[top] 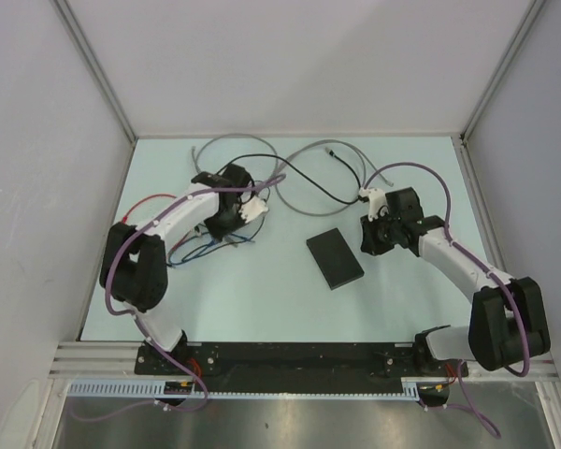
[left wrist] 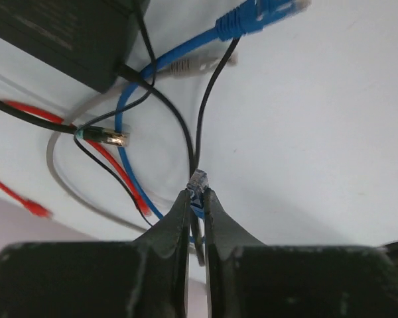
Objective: Pull the plug from the switch port
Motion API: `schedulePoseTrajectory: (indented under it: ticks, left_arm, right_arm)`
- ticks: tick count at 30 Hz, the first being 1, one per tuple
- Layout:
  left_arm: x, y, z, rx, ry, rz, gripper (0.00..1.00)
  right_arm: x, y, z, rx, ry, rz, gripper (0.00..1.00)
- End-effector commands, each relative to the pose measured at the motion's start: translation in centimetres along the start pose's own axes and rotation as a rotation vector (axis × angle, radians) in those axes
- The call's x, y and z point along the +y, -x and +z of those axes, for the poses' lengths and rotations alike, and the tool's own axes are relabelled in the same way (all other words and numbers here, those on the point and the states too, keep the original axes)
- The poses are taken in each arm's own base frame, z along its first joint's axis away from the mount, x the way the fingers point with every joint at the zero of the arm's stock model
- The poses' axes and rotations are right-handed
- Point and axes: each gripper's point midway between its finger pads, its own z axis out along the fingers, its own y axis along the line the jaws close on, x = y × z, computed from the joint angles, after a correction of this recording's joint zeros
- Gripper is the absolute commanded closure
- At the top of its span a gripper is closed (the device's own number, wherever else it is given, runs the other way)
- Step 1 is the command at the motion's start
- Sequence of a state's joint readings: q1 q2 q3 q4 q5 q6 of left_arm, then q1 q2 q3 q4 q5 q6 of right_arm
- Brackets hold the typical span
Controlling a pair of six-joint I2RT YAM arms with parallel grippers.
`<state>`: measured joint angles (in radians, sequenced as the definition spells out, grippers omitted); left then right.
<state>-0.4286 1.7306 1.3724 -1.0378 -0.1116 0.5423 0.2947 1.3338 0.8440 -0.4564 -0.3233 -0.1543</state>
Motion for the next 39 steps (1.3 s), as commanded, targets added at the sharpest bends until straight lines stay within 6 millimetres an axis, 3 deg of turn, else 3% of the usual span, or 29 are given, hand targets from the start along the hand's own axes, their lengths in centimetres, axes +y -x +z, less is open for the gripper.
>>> schedulePoseTrajectory:
  ticks: [1,2,5,7,8,9,11,13,14,15,17,18,21,22,23,24,26,27,28,29,30,31,32,33,34,35,39]
  left_arm:
    - [3.5,-6.3,0.1,0.227,0.232,0.160,1.00]
    - [3.0,-7.6,1.1,0.267,0.225,0.169,1.00]
    - [2.6,-7.1,1.6,0.231,0.214,0.108,1.00]
    - [2.0,-6.3,1.4,0.199,0.178,0.050,0.80]
    - [1.6,-4.8,1.2,0.142,0.132,0.025,0.69]
    - [1.2,-4.5,0.8,0.129,0.106,-0.003,0.55]
    - [0.1,-2.4,-0.3,0.048,0.015,-0.037,0.40]
    - [-0.6,-1.0,-1.4,-0.010,-0.041,-0.080,0.34]
    - [-0.8,0.5,-2.6,-0.071,-0.074,-0.094,0.07]
    - [-1.5,1.6,-3.4,-0.130,-0.113,-0.138,0.01]
    - [-2.5,4.4,-5.2,-0.275,-0.189,-0.192,0.01]
    - [-2.9,5.2,-6.5,-0.340,-0.206,-0.252,0.00]
    - [-2.2,7.7,-9.3,-0.507,-0.181,-0.373,0.00]
    - [-1.0,7.4,-10.7,-0.543,-0.109,-0.393,0.00]
    - [1.6,7.7,-11.9,-0.587,0.017,-0.497,0.00]
    - [5.5,5.8,-12.7,-0.558,0.239,-0.583,0.00]
    - [8.4,5.8,-16.6,-0.692,0.328,-0.618,0.01]
    - [10.1,5.2,-18.2,-0.746,0.357,-0.664,0.00]
    - [11.0,5.2,-19.7,-0.804,0.382,-0.685,0.00]
    - [12.1,5.4,-23.1,-0.916,0.433,-0.712,0.00]
    - [12.7,5.4,-24.5,-0.963,0.462,-0.729,0.00]
    - [13.2,5.3,-25.6,-1.001,0.494,-0.745,0.00]
    - [13.6,5.4,-27.4,-1.078,0.524,-0.761,0.00]
    - [13.8,5.3,-28.0,-1.105,0.535,-0.772,0.00]
    - [13.9,5.7,-28.7,-1.149,0.536,-0.769,0.00]
    - [13.8,5.6,-28.3,-1.146,0.538,-0.759,0.00]
    - [14.1,5.4,-25.9,-1.065,0.516,-0.753,0.00]
  right_arm:
    - [0.3,2.2,-1.5,-0.072,0.004,-0.026,0.83]
    - [0.3,2.3,-1.6,-0.078,0.005,-0.028,0.82]
    - [0.2,2.5,-2.0,-0.089,-0.003,-0.027,0.81]
    - [-0.1,2.5,-2.2,-0.093,-0.012,-0.027,0.81]
    - [-0.2,2.6,-2.3,-0.096,-0.016,-0.027,0.80]
    - [-0.2,2.6,-2.5,-0.102,-0.018,-0.025,0.80]
    - [-0.4,2.6,-2.8,-0.104,-0.024,-0.019,0.77]
    - [-0.7,2.7,-3.2,-0.114,-0.030,-0.014,0.72]
    - [-0.7,2.7,-3.3,-0.117,-0.033,-0.017,0.70]
    - [-0.8,2.7,-3.6,-0.120,-0.036,-0.017,0.60]
    - [-1.2,2.9,-4.1,-0.137,-0.047,-0.010,0.45]
    - [-1.3,3.2,-4.7,-0.160,-0.057,0.000,0.30]
    - [-2.8,4.2,-5.9,-0.219,-0.150,0.100,0.14]
    - [-4.6,4.1,-6.7,-0.231,-0.266,0.146,0.14]
    - [-5.4,4.3,-7.4,-0.243,-0.323,0.217,0.14]
    - [-6.2,4.2,-8.0,-0.244,-0.374,0.240,0.13]
    - [-8.0,4.7,-9.4,-0.240,-0.487,0.271,0.12]
    - [-8.1,6.6,-11.1,-0.270,-0.508,0.274,0.03]
    - [-8.6,8.2,-12.3,-0.298,-0.536,0.281,0.01]
    - [-9.0,9.6,-12.6,-0.302,-0.538,0.290,0.00]
    - [-8.8,13.9,-15.7,-0.398,-0.539,0.283,0.00]
    - [-9.0,15.7,-16.7,-0.428,-0.552,0.289,0.00]
    - [-9.8,16.9,-15.9,-0.404,-0.558,0.294,0.00]
    - [-9.9,18.2,-16.7,-0.409,-0.567,0.296,0.00]
    - [-9.9,21.2,-19.2,-0.488,-0.589,0.305,0.00]
    - [-11.0,21.8,-18.1,-0.459,-0.607,0.322,0.00]
    - [-12.8,23.5,-18.1,-0.488,-0.675,0.308,0.00]
